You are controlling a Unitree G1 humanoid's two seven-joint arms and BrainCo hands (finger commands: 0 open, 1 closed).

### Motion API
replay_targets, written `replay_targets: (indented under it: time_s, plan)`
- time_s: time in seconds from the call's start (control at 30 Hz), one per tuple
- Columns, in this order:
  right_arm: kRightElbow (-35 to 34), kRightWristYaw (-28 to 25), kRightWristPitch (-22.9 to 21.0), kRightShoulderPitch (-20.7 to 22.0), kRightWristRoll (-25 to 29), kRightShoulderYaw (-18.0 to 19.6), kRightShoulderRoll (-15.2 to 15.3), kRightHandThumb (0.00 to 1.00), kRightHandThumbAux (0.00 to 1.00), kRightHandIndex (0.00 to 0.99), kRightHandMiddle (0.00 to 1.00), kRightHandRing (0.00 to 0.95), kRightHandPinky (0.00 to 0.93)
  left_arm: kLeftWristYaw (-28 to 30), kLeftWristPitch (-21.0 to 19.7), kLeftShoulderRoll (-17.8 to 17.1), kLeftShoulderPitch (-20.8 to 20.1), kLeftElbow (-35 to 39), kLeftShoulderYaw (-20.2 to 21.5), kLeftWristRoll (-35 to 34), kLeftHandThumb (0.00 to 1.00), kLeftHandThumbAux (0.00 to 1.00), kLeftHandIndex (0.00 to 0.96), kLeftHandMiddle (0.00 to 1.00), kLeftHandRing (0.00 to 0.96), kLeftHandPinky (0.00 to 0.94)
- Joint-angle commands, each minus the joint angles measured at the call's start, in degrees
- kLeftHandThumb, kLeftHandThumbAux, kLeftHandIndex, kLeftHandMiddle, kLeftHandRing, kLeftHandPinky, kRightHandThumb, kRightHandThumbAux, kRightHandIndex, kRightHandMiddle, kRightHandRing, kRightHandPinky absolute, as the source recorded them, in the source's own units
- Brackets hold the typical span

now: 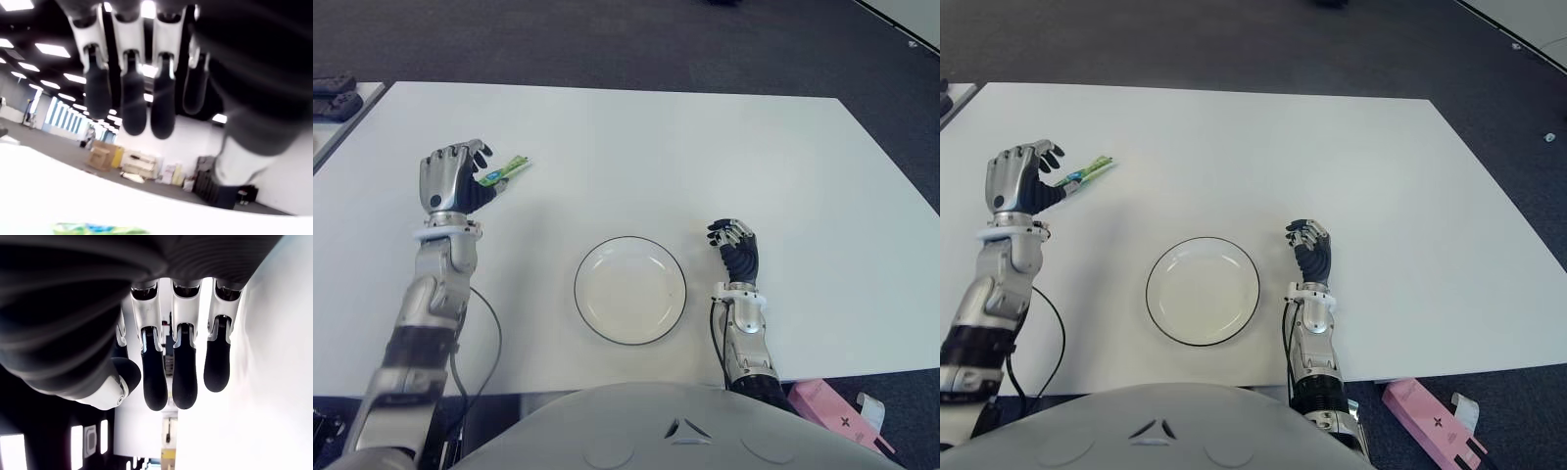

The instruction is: Put the toothpaste on the table into the plate.

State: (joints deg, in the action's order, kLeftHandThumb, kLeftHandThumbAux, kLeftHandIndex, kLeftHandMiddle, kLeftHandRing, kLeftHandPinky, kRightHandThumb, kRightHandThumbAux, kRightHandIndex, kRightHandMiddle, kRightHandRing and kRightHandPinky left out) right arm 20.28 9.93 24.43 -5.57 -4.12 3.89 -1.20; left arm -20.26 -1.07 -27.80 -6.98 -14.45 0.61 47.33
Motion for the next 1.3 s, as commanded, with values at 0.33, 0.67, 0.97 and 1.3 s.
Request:
replay_targets:
  time_s: [0.33,0.67,0.97,1.3]
  plan:
    - [1.68,1.31,-0.37,0.76,-0.79,0.26,0.22,0.707,0.73,0.431,0.508,0.512,0.514,11.23,-6.7,-5.64,-10.19,-12.34,-8.57,0.66,0.402,0.304,0.054,0.114,0.157,0.235]
    - [1.25,1.45,-1.19,0.57,-0.7,0.3,0.25,0.709,0.73,0.431,0.5,0.513,0.513,16.35,-4.76,-6.99,-17.99,-24.88,-15.71,0.45,0.403,0.232,0.001,0.003,0.005,0.054]
    - [0.57,1.65,-1.66,0.25,-0.74,0.29,0.27,0.709,0.73,0.431,0.499,0.512,0.506,16.06,1.75,-6.77,-25.03,-41.19,-21.51,0.09,0.386,0.21,0.0,0.0,0.0,0.02]
    - [0.52,1.61,-1.76,0.08,-0.62,0.44,0.5,0.708,0.73,0.43,0.504,0.504,0.498,21.35,6.52,-6.43,-29.92,-50.18,-26.43,-0.38,0.395,0.219,0.0,0.0,0.0,0.001]
